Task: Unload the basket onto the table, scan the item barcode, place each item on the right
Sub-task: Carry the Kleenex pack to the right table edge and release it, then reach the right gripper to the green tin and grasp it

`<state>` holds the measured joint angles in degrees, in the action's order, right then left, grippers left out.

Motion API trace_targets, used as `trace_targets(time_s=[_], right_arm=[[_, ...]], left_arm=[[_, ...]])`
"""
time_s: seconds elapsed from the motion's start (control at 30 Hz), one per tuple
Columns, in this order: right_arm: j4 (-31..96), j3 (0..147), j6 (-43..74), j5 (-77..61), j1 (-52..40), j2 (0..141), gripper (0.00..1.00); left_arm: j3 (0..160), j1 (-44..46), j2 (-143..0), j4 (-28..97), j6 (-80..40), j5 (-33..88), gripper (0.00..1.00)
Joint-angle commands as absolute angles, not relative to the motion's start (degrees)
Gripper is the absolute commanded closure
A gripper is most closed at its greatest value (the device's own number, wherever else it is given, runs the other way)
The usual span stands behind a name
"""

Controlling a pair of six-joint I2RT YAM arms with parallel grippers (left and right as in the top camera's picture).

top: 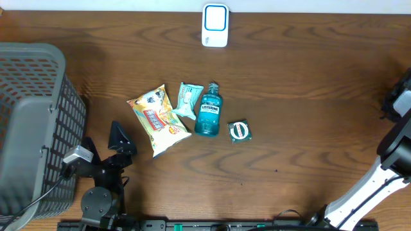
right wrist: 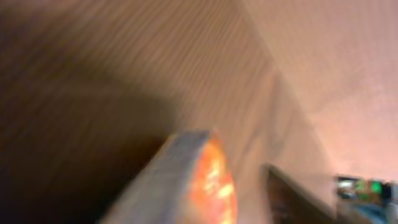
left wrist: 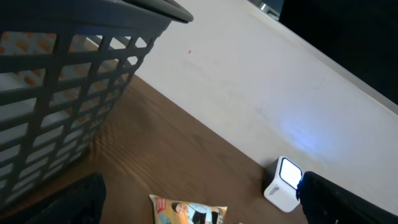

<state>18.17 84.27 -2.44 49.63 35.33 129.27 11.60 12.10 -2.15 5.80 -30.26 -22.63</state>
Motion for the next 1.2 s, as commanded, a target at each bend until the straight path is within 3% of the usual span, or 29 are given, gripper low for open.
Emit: trace_targets(time_s=[0.0, 0.4, 0.63, 0.83, 1.17], right_arm=[[20.2, 85.1, -2.4, 46.7, 34.8, 128.6, 0.01], [24.7, 88.3, 0.4, 21.5, 26.5, 108.4, 0.01], [32.0, 88.3, 2.3, -4.1, 17.1, 95.9, 0.01], [41.3, 88.3, 3.1, -25.1, 8.6, 93.5, 0.01], [58.2, 88.3, 2.9, -28.3, -4.5, 94.2, 0.01]], left_arm=[[11.1, 12.1, -2.3, 5.8, -31.0, -22.5, 0.02], [11.1, 12.1, -2.3, 11.0, -31.0, -22.5, 0.02], [11.1, 12.1, -2.3, 17.3, -31.0, -22.5, 0.02], [11.1, 12.1, -2.3, 21.4, -31.0, -22.5, 0.02], [11.1, 12.1, -2.3, 30.0, -30.9, -22.5, 0.02]])
